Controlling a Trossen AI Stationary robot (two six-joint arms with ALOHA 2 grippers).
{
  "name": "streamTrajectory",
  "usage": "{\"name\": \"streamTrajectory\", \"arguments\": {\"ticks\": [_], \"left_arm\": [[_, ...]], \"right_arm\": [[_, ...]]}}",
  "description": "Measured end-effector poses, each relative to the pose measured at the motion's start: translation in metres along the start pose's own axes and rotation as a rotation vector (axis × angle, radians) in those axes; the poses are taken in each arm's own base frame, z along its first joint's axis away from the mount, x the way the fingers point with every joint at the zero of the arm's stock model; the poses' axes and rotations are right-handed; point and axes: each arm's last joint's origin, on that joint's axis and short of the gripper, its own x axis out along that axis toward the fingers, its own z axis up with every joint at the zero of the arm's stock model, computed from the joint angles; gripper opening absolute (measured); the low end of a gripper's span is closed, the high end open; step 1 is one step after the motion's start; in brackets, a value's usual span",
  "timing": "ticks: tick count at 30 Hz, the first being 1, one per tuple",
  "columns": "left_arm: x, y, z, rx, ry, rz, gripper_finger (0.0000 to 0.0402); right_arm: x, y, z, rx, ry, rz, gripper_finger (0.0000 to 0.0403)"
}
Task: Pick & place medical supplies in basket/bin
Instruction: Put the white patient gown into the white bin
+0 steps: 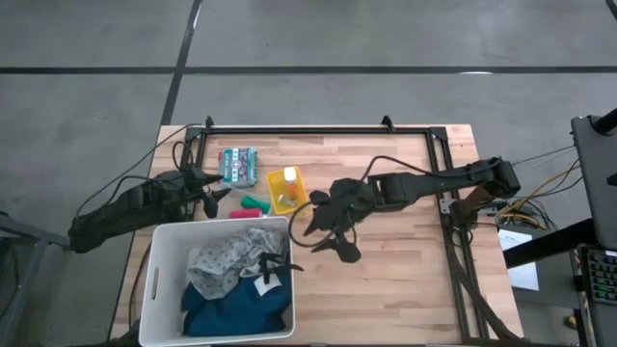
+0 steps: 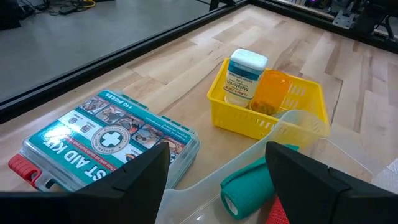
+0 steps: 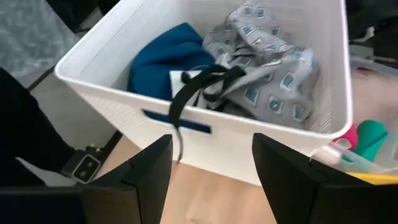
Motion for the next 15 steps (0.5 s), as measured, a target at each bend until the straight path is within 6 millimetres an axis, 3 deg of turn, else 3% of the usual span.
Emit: {"name": "streamTrajectory", "arguments": {"ticks": [15], "left_arm": [[0.0,0.0,0.0,0.0,0.0,-0.001,0.0271]], "right_arm": [[0.024,0.002,-0.036,0.138,-0.077,0.063,0.0214]]}}
